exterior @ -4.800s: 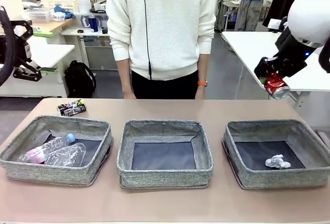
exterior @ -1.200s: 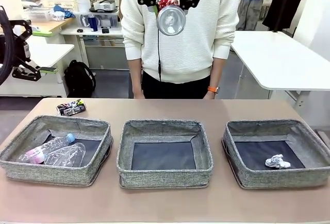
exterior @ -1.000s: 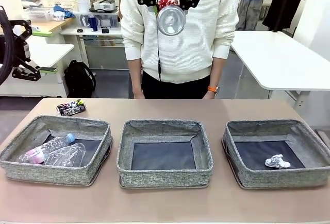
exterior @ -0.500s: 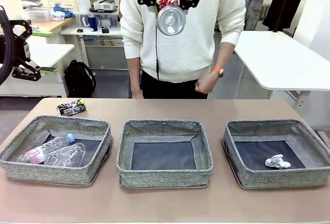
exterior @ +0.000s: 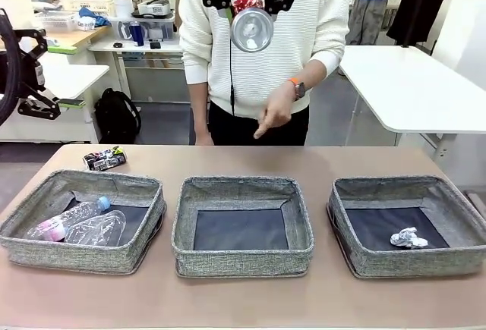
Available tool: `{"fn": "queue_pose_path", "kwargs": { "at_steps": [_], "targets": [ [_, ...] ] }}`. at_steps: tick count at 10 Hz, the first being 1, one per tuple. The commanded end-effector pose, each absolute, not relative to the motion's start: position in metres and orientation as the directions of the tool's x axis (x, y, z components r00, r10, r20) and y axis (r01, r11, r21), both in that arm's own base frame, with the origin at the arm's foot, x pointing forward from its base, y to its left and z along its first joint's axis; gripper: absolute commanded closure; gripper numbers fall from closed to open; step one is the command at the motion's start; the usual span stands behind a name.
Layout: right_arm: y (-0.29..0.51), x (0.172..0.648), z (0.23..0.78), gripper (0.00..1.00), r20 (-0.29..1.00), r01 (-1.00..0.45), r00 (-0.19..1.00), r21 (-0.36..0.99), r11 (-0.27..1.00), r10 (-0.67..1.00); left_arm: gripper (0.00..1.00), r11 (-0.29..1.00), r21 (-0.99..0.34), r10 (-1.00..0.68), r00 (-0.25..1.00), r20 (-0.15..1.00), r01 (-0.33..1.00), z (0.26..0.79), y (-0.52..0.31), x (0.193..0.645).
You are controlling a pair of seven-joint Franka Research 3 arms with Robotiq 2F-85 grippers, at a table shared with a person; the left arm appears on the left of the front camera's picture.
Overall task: Sort the waste into the appropriate baskets.
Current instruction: Place the picked waste into the Fabric basket indicated by the person.
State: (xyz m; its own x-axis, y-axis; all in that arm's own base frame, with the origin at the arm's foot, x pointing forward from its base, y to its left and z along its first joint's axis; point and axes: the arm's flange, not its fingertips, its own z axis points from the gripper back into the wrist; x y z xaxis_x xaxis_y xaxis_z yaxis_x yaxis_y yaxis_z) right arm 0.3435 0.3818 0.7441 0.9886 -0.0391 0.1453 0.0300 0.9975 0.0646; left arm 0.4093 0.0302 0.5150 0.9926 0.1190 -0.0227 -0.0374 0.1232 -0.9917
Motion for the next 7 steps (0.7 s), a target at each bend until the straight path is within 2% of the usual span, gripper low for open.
{"fn": "queue_pose_path", "kwargs": {
  "at_steps": [1,7],
  "targets": [
    [0.3812,0.3408,0.7456,0.62,0.142,0.029,0.989,0.071,0.997,-0.039,0.0,0.124,-0.991,0.119,0.992,-0.033,-0.048,0.5175,0.0295,0.4073],
    [0.3812,0.3408,0.7456,0.62,0.142,0.029,0.989,0.071,0.997,-0.039,0.0,0.124,-0.991,0.119,0.992,-0.033,-0.048,0.5175,0.0295,0.4073]
  ]
}}
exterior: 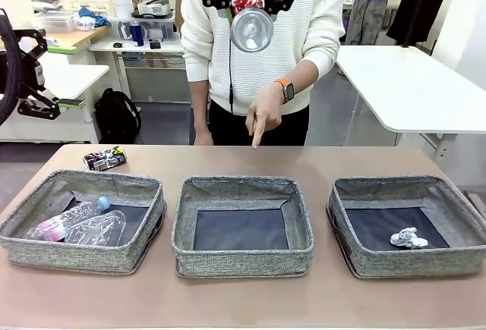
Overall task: Sort the waste into the appropriate baskets.
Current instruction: Place the picked waste into the Fabric basket indicated by the person.
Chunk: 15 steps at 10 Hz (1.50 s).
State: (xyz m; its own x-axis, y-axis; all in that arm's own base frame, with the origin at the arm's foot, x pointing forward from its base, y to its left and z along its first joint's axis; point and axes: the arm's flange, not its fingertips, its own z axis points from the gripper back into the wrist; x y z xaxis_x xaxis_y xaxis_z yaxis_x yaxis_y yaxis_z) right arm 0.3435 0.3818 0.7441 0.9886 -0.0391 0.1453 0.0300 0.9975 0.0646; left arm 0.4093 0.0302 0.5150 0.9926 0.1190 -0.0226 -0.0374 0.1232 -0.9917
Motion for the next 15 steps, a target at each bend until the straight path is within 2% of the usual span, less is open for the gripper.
{"fn": "queue_pose_path", "kwargs": {
  "at_steps": [1,2,5,6,9,10,12,15],
  "targets": [
    [0.382,0.343,0.744,0.61,0.145,0.03,0.989,0.065,0.997,-0.039,0.0,0.124,-0.991,0.119,0.992,-0.033,-0.048,0.518,0.03,0.407],
    [0.375,0.344,0.727,0.61,0.138,-0.047,0.989,0.011,0.999,0.045,0.0,0.124,-0.991,0.119,0.992,-0.033,-0.048,0.518,0.03,0.407],
    [0.36,0.335,0.609,0.61,0.047,-0.161,0.986,0.094,0.982,0.157,0.0,0.124,-0.991,0.119,0.992,-0.033,-0.048,0.518,0.03,0.407],
    [0.356,0.329,0.569,0.61,0.037,-0.126,0.992,0.071,0.989,0.124,0.0,0.124,-0.991,0.119,0.992,-0.033,-0.048,0.518,0.03,0.407],
    [0.342,0.319,0.481,0.61,-0.025,-0.16,0.986,0.171,0.972,0.167,0.0,0.124,-0.991,0.119,0.992,-0.033,-0.048,0.518,0.03,0.407],
    [0.338,0.32,0.461,0.61,-0.02,-0.184,0.981,0.184,0.966,0.191,0.0,0.124,-0.991,0.119,0.992,-0.033,-0.048,0.518,0.03,0.407],
    [0.338,0.326,0.456,0.61,0.055,-0.214,0.977,0.211,0.954,0.207,0.0,0.124,-0.991,0.119,0.992,-0.033,-0.048,0.518,0.03,0.407],
    [0.334,0.337,0.455,0.61,0.16,-0.167,0.978,0.216,0.962,0.134,0.0,0.124,-0.991,0.119,0.992,-0.033,-0.048,0.518,0.03,0.407]
  ]
}}
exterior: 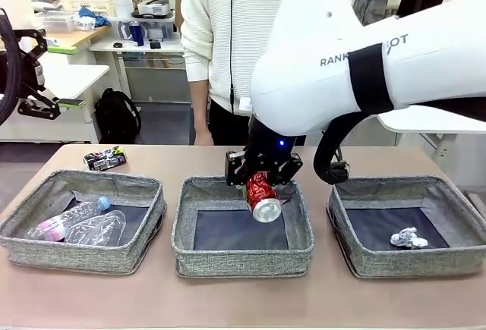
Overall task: Sort the waste into the appropriate baskets.
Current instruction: Place the picked waste into the Fabric basket indicated by the person.
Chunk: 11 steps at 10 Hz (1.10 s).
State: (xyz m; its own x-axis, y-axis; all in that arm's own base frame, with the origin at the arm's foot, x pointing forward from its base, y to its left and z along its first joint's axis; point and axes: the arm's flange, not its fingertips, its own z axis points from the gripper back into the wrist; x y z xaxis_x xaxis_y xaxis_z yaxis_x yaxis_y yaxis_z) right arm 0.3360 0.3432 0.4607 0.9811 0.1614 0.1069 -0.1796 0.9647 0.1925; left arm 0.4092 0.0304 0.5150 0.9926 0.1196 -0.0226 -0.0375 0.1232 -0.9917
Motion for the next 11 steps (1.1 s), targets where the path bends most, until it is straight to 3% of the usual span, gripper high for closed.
{"fn": "queue_pose_path", "kwargs": {
  "at_steps": [1,3,4,5,11],
  "targets": [
    [0.3331,0.3416,0.4563,0.61,0.166,-0.156,0.979,0.25,0.955,0.116,0.0,0.124,-0.991,0.119,0.992,-0.033,-0.048,0.5175,0.0295,0.4073],
    [0.3326,0.3415,0.4559,0.61,0.162,-0.15,0.981,0.254,0.955,0.111,0.0,0.124,-0.991,0.119,0.992,-0.033,-0.048,0.5175,0.0295,0.4073],
    [0.3321,0.3419,0.4565,0.54,0.163,-0.147,0.981,0.249,0.957,0.108,0.0,0.124,-0.991,0.119,0.992,-0.033,-0.048,0.5175,0.0295,0.4073],
    [0.3321,0.3419,0.4561,0.03,0.154,-0.147,0.982,0.254,0.956,0.11,0.0,0.124,-0.991,0.119,0.992,-0.033,-0.048,0.5175,0.0295,0.4073],
    [0.3292,0.3427,0.4552,0.0,0.136,-0.128,0.986,0.262,0.957,0.095,0.0,0.124,-0.991,0.119,0.992,-0.033,-0.048,0.5175,0.0295,0.4073]
  ]
}}
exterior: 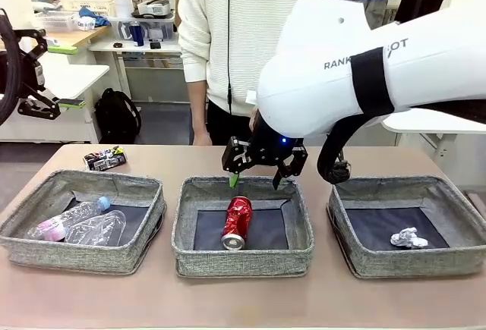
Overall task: Sort the waste into the appropriate baskets.
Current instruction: Place the picked waste into the Fabric basket indicated by the person.
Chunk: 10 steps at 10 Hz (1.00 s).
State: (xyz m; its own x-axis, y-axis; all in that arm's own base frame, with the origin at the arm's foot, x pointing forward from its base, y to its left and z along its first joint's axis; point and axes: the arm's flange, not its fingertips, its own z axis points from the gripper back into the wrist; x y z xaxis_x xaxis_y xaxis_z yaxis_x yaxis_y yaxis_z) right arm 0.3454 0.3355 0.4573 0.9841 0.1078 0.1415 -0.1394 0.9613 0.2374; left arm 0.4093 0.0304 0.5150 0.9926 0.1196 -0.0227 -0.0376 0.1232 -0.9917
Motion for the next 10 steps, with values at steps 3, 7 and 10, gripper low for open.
{"fn": "queue_pose_path", "kwargs": {
  "at_steps": [3,7,10],
  "targets": [
    [0.322,0.343,0.469,0.0,0.089,-0.126,0.991,0.363,0.923,0.1,0.0,0.124,-0.991,0.119,0.992,-0.033,-0.048,0.518,0.03,0.407],
    [0.178,0.36,0.54,0.0,-0.249,0.163,0.888,0.957,0.242,0.387,0.0,0.124,-0.991,0.119,0.992,-0.033,-0.048,0.518,0.03,0.407],
    [0.074,0.343,0.559,0.0,-0.331,0.331,0.943,0.941,0.065,-0.009,0.0,0.124,-0.991,0.119,0.992,-0.033,-0.048,0.518,0.03,0.407]
  ]
}}
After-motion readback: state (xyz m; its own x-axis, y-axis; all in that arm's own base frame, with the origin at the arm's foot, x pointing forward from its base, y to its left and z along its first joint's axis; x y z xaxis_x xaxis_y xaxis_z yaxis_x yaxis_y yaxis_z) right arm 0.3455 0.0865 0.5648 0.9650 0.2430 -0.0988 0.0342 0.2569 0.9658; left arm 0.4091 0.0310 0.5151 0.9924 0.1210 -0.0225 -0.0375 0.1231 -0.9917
